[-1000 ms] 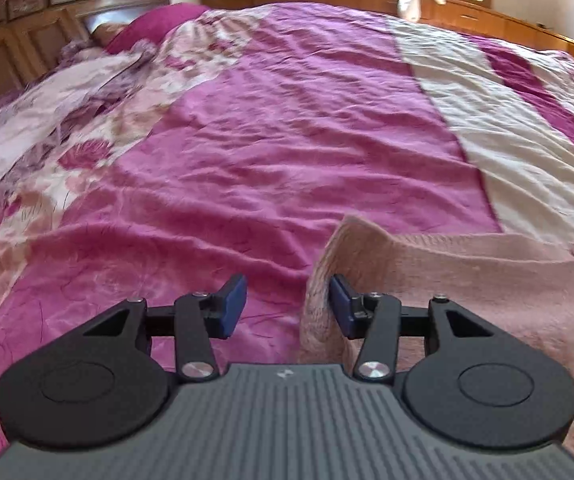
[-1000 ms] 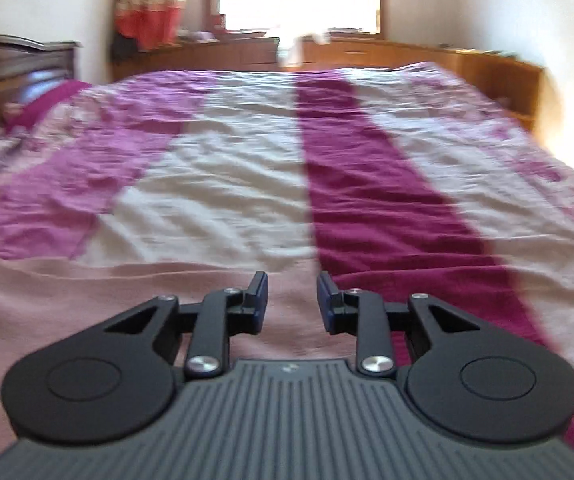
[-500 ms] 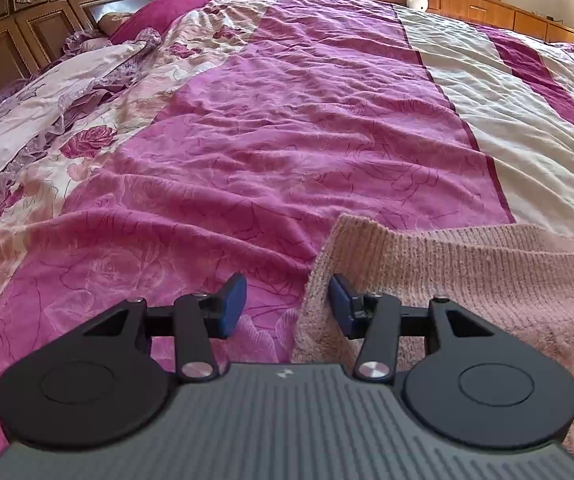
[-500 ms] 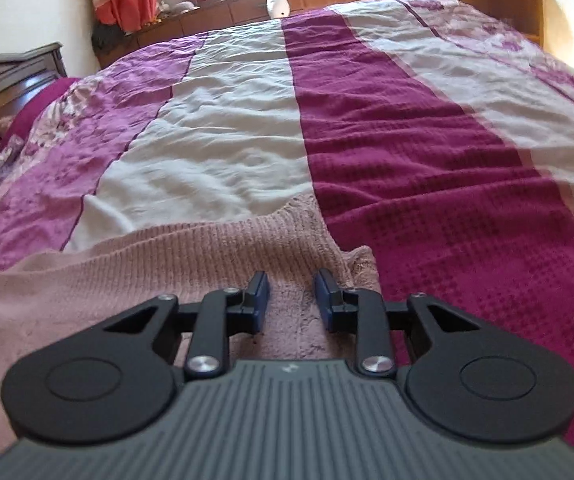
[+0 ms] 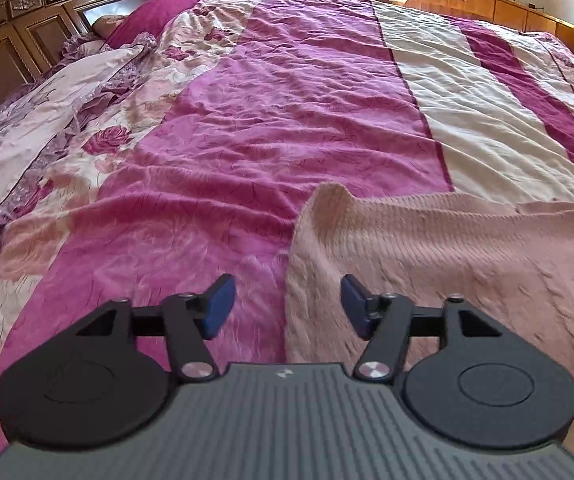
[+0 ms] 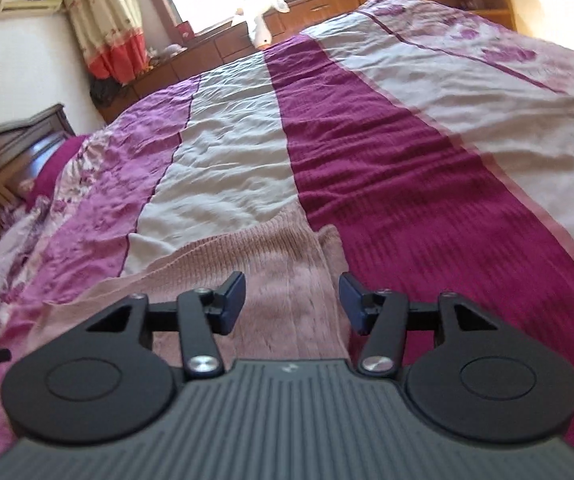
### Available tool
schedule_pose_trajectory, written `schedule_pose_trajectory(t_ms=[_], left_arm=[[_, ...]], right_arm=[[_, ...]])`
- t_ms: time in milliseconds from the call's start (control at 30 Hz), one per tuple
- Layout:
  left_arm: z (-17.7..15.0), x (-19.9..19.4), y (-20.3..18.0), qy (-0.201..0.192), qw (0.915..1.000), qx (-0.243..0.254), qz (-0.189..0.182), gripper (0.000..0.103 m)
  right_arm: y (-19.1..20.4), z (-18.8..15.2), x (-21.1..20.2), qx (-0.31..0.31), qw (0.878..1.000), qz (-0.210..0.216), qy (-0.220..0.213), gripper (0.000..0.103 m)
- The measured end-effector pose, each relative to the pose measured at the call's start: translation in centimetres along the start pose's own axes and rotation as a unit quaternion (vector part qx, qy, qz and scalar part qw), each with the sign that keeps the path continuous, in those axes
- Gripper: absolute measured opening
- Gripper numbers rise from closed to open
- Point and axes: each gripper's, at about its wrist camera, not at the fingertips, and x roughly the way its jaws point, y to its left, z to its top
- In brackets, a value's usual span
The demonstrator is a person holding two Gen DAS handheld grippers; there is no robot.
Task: Fold small clothes
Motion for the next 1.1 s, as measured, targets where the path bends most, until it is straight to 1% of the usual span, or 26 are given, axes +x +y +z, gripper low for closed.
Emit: schedule_pose_trajectory(t_ms=[67,100,167,233,333,467,533,667,800,933,1000,1033,1100], left_arm=[[-0.6,-1.2,-0.2,0.003,1.0,0.001,-0.005,0.072],[-1.0,-1.7,-0.4,0.005,1.0,0.003,-0.008,0.073],[-1.8,-2.7,-0.8,0.011,0.9998,0.011,-0.009,0.077],[-2.6,-3.5,-1.2,0.016,0.9998,0.015,-0.003,0.081],[-3.8,-4.6,-1.8,0.027,0.9995,0.011,0.009,0.082],[-5.2,-5.2,-2.1,0.045,0.9989,-0.011,-0.001,0.084],[-5.7,-5.1,-2.1,0.061,0.9979,-0.02,-0.003,0.086],[-6.1,-4.6,-2.3,0.079,0.9967,-0.017,0.012,0.086],[-6.1,-4.2,-2.4,0.09,0.9956,-0.02,0.015,0.087],[-6.3,-3.7,-2.8,0.098,0.9949,-0.012,0.022,0.087],[-6.4,-3.5,-3.0,0.102,0.9945,-0.008,0.023,0.087],[-6.4,-3.4,-3.1,0.103,0.9944,-0.007,0.022,0.087],[-6.5,-3.3,-3.1,0.106,0.9942,-0.005,0.022,0.087]], right_arm=[[-0.4,-0.5,-0.9,0.009,1.0,0.0,0.002,0.057],[-0.6,-0.9,-1.3,0.013,1.0,0.001,0.004,0.062],[-1.0,-1.6,-1.8,0.019,1.0,0.0,0.008,0.066],[-1.4,-2.3,-2.1,0.023,1.0,-0.002,0.012,0.066],[-2.3,-3.1,-1.8,0.044,0.999,0.001,0.025,0.066],[-3.4,-3.9,-0.7,0.079,0.996,0.023,0.044,0.067],[-3.7,-4.2,-0.2,0.086,0.994,0.033,0.051,0.067],[-4.1,-4.6,0.4,0.084,0.994,0.049,0.048,0.067],[-4.4,-4.7,0.8,0.089,0.992,0.075,0.047,0.068],[-4.6,-4.7,1.6,0.1,0.989,0.098,0.051,0.068],[-4.6,-4.7,2.0,0.104,0.988,0.104,0.051,0.066],[-4.5,-4.7,2.1,0.105,0.988,0.105,0.05,0.063],[-4.3,-4.7,2.2,0.105,0.988,0.104,0.052,0.051]])
